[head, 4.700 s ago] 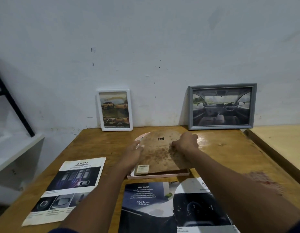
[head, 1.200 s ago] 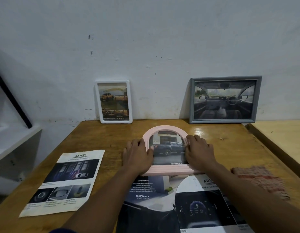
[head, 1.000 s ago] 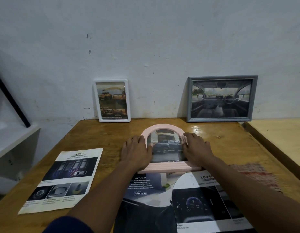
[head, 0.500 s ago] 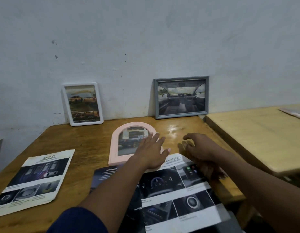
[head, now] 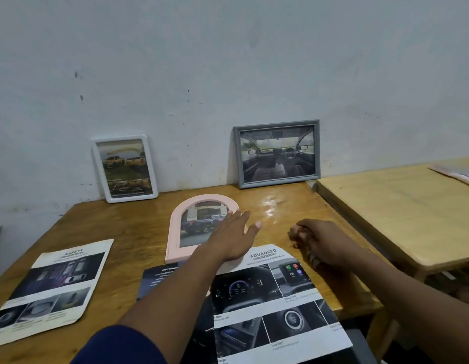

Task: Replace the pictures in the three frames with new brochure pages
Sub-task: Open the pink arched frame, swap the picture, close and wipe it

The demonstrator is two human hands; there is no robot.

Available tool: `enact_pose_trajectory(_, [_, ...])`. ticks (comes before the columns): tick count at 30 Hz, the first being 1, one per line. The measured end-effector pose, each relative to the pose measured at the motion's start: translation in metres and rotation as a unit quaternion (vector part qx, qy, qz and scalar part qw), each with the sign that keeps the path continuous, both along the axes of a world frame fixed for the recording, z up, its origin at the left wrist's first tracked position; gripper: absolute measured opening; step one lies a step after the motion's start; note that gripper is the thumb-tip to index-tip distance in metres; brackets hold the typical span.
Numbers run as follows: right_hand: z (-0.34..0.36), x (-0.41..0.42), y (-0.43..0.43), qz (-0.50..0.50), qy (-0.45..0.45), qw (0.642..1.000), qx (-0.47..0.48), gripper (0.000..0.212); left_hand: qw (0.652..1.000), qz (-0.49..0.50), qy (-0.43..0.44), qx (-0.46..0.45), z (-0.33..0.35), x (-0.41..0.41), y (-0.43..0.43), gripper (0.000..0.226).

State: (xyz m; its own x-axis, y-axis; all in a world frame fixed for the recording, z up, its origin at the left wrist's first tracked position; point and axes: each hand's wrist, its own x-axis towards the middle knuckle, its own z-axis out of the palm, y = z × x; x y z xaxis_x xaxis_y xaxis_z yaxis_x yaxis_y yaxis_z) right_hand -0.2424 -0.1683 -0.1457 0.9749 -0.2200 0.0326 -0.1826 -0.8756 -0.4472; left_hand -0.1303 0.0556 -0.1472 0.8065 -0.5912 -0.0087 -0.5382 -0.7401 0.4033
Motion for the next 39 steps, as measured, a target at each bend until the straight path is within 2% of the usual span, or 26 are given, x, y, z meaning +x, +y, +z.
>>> enact_pose_trajectory(5, [0.037,0.053,0.004,-0.056,-0.057,0.997,0.022,0.032,0.997,0.071,-0.030,-0.020,0.011,0.038,0.052,0.062])
enact_pose_trajectory(8, [0.061,0.097,0.035,0.002,-0.036,0.999,-0.007,0.013,0.992,0.120,-0.042,-0.021,0.007,0.060,0.092,0.061])
enact_pose_trajectory(10, [0.069,0.127,0.064,0.054,-0.035,0.998,0.004,0.009,0.988,0.148,-0.045,-0.026,0.003,0.070,0.111,0.060])
enact_pose_trajectory(14, [0.061,0.187,0.128,0.148,-0.071,0.986,0.016,0.020,0.986,0.162,-0.042,-0.013,-0.006,0.084,0.129,0.058])
enact_pose_trajectory(18, [0.028,0.218,0.171,0.206,-0.085,0.974,-0.049,0.024,0.988,0.138,-0.065,0.011,-0.016,0.083,0.133,0.056])
enact_pose_trajectory(20, [0.009,0.218,0.175,0.242,-0.080,0.963,-0.088,0.031,0.989,0.129,-0.071,0.021,-0.017,0.085,0.132,0.056])
enact_pose_trajectory(24, [-0.005,0.207,0.156,0.276,-0.134,0.944,-0.123,0.054,0.989,0.120,-0.084,0.029,-0.014,0.088,0.124,0.058])
enact_pose_trajectory(27, [-0.001,0.210,0.161,0.300,-0.122,0.933,-0.158,0.062,0.988,0.128,-0.084,0.034,-0.014,0.086,0.126,0.059])
enact_pose_trajectory(30, [0.002,0.213,0.165,0.301,-0.106,0.934,-0.163,0.066,0.987,0.138,-0.075,0.035,-0.014,0.087,0.128,0.061])
enact_pose_trajectory(33, [-0.004,0.206,0.159,0.269,-0.075,0.938,-0.206,0.053,0.987,0.133,-0.072,0.057,-0.022,0.081,0.131,0.061])
enact_pose_trajectory(36, [-0.014,0.194,0.155,0.210,-0.024,0.944,-0.253,0.055,0.987,0.134,-0.061,0.058,-0.030,0.075,0.132,0.061])
enact_pose_trajectory(39, [-0.010,0.183,0.160,0.147,-0.013,0.951,-0.271,0.058,0.987,0.145,-0.056,0.036,-0.027,0.079,0.130,0.060])
